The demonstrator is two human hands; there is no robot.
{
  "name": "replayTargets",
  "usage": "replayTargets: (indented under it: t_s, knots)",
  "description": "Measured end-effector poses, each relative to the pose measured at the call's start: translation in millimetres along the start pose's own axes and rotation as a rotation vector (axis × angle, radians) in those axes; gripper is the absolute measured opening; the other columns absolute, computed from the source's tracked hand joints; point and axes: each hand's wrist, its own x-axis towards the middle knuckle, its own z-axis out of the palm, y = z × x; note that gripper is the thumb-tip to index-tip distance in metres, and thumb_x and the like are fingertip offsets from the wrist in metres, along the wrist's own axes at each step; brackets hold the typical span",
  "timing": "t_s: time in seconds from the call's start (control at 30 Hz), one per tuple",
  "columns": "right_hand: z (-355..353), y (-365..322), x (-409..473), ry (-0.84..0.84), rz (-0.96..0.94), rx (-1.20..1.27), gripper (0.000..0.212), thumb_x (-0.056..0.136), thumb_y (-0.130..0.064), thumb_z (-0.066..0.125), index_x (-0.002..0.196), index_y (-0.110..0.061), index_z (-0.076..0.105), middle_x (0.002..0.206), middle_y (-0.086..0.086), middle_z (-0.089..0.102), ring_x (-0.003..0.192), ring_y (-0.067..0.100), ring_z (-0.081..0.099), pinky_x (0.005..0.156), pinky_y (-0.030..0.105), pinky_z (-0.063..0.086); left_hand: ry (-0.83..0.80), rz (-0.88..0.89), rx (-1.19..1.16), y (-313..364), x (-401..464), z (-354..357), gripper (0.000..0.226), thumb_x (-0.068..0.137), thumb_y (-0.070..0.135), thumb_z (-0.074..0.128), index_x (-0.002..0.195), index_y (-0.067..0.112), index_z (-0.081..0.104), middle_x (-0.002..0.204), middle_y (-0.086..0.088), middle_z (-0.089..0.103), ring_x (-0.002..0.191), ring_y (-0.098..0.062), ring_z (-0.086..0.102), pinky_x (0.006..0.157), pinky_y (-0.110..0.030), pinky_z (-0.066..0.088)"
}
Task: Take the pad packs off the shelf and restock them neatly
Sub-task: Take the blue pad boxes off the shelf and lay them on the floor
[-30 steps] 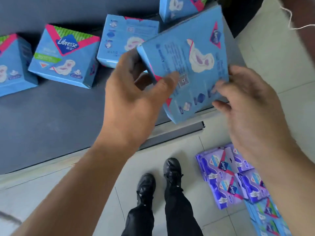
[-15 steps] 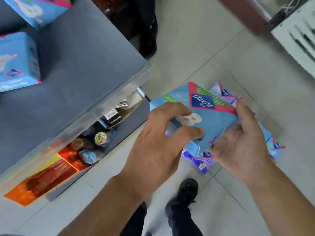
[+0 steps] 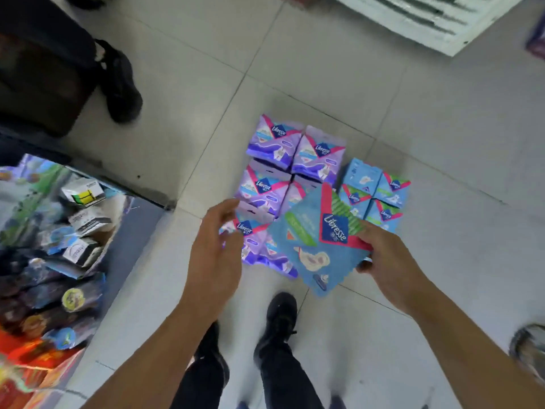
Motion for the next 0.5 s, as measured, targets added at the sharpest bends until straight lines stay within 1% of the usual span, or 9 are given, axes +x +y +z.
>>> replayTargets:
  t_s: [0.03, 0.07, 0.1, 0.17, 0.23, 0.27, 0.37, 0.43, 0.5]
  knots:
    - [-13.1, 9.1, 2.5, -0.028, -0.001, -0.033, 0.028, 0.079, -0.038, 0.043, 0.077, -0.038, 0.071, 0.075, -0.006, 0.064, 0.070, 0.014, 0.048, 0.062, 0.031, 0.036, -0.065, -0.099, -0.081, 4.1, 6.1, 14.6, 0.036, 0.092, 0.012, 0.055, 0.114, 0.041, 0.054, 0.120, 0.025, 0.057, 0.113, 0.001, 0.054, 0.087, -0.008, 0.041]
    - [-21.9, 15.1, 2.6, -0.061, 0.006, -0.046, 0.028, 0.081, -0.036, 0.044, 0.077, -0.040, 0.071, 0.070, -0.008, 0.062, 0.066, 0.012, 0.046, 0.060, 0.029, 0.034, -0.170, -0.201, -0.145, 6.3, 11.4, 28.6, 0.029, 0.091, 0.025, 0.061, 0.116, 0.038, 0.056, 0.120, 0.016, 0.060, 0.107, -0.002, 0.059, 0.085, -0.012, 0.044]
    - [-29.8, 22.6, 3.5, -0.091, 0.007, -0.051, 0.029, 0.085, -0.032, 0.046, 0.079, -0.040, 0.073, 0.067, -0.010, 0.060, 0.062, 0.010, 0.044, 0.057, 0.027, 0.032, -0.294, -0.289, -0.179, 7.2, 15.0, 42.5, 0.033, 0.089, 0.030, 0.066, 0.120, 0.033, 0.056, 0.121, 0.007, 0.062, 0.101, -0.003, 0.062, 0.080, -0.014, 0.048]
    - [-40.4, 34.7, 4.6, -0.111, 0.012, -0.021, 0.031, 0.096, -0.017, 0.049, 0.092, -0.035, 0.074, 0.068, -0.014, 0.062, 0.054, 0.003, 0.047, 0.054, 0.020, 0.033, -0.524, -0.389, -0.140, 3.7, 17.3, 67.3, 0.037, 0.089, 0.023, 0.069, 0.123, 0.026, 0.057, 0.116, -0.001, 0.066, 0.091, -0.003, 0.067, 0.076, -0.018, 0.055]
    - [-48.7, 48.5, 5.0, -0.032, 0.037, -0.015, 0.030, 0.098, -0.011, 0.049, 0.111, -0.031, 0.068, 0.079, -0.011, 0.066, 0.055, -0.004, 0.052, 0.054, 0.014, 0.037, -0.645, -0.421, -0.077, -3.0, 15.7, 85.9, 0.033, 0.089, 0.022, 0.068, 0.120, 0.024, 0.058, 0.110, -0.001, 0.071, 0.092, -0.012, 0.071, 0.082, -0.032, 0.058]
    - [-53.1, 55.2, 5.2, 0.034, 0.048, 0.000, 0.028, 0.097, -0.015, 0.052, 0.115, -0.032, 0.064, 0.085, -0.007, 0.067, 0.059, -0.003, 0.054, 0.058, 0.015, 0.039, -0.657, -0.437, -0.084, -8.0, 16.1, 94.2, 0.033, 0.089, 0.023, 0.068, 0.120, 0.022, 0.058, 0.109, -0.001, 0.072, 0.093, -0.017, 0.072, 0.084, -0.037, 0.058]
    - [-66.4, 82.2, 5.5, 0.156, 0.131, 0.211, 0.027, 0.095, -0.029, 0.059, 0.121, -0.030, 0.054, 0.103, 0.006, 0.071, 0.083, 0.014, 0.065, 0.070, 0.031, 0.049, -0.592, -0.497, -0.145, -21.0, 14.2, 124.0, 0.035, 0.088, 0.027, 0.069, 0.120, 0.021, 0.058, 0.111, -0.005, 0.071, 0.094, -0.023, 0.072, 0.087, -0.045, 0.057]
    - [-73.1, 99.8, 6.4, 0.177, 0.191, 0.323, 0.030, 0.094, -0.028, 0.061, 0.121, -0.024, 0.050, 0.106, 0.009, 0.071, 0.091, 0.019, 0.069, 0.075, 0.034, 0.053, -0.536, -0.512, -0.141, -27.8, 9.2, 149.0, 0.035, 0.089, 0.025, 0.068, 0.121, 0.020, 0.056, 0.113, -0.007, 0.070, 0.094, -0.021, 0.071, 0.079, -0.036, 0.059]
    - [-80.9, 117.8, 9.0, 0.205, 0.217, 0.339, 0.027, 0.092, -0.023, 0.063, 0.117, -0.020, 0.052, 0.105, 0.010, 0.070, 0.091, 0.019, 0.071, 0.074, 0.033, 0.054, -0.516, -0.527, -0.126, -33.7, 1.5, 175.5, 0.037, 0.091, 0.023, 0.066, 0.125, 0.018, 0.052, 0.115, -0.007, 0.067, 0.095, -0.018, 0.071, 0.068, -0.023, 0.057]
